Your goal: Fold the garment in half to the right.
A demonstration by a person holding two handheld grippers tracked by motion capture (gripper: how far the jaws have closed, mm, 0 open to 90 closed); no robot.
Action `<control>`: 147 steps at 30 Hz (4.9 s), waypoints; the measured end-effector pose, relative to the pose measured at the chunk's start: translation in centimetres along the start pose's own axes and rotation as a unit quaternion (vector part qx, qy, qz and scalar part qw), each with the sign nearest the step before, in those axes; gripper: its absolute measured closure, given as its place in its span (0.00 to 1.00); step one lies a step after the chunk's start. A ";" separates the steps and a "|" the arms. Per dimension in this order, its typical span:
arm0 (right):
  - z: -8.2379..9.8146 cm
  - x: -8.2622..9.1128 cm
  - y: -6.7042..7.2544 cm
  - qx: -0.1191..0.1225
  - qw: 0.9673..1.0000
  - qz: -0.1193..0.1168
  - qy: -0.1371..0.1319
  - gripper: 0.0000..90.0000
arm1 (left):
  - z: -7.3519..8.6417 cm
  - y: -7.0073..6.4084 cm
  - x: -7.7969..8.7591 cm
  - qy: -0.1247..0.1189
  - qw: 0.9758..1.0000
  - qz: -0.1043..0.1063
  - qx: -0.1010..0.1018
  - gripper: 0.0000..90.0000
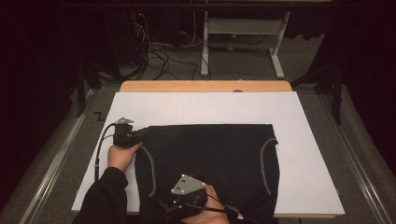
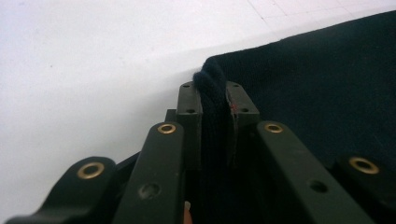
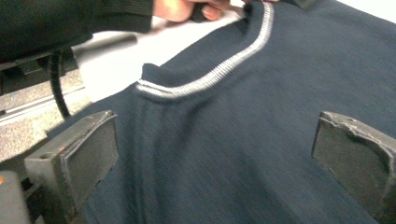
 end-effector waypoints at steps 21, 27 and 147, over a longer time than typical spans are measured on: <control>-0.4 -5.0 4.8 0.029 0.997 -0.008 0.072 0.11 | 0.0 -0.1 0.3 -0.017 1.000 0.007 0.002 0.83; 0.0 -5.7 5.5 0.029 0.996 -0.014 0.087 0.11 | 0.0 -0.1 0.3 -0.016 1.000 0.006 0.000 0.83; -6.6 -0.9 5.8 0.042 0.997 -0.018 -0.069 0.81 | -5.3 0.9 5.8 -0.097 0.991 -0.058 0.069 0.85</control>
Point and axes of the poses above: each handheld gripper's, and its own axes: x roughly backward along the jaws, z roughly out of its underside, y roughly to its left, the point moved 9 cm from there along -x, roughly forward along the jaws, and after that the axes turned 13 degrees about -x, right-handed, at the moved point
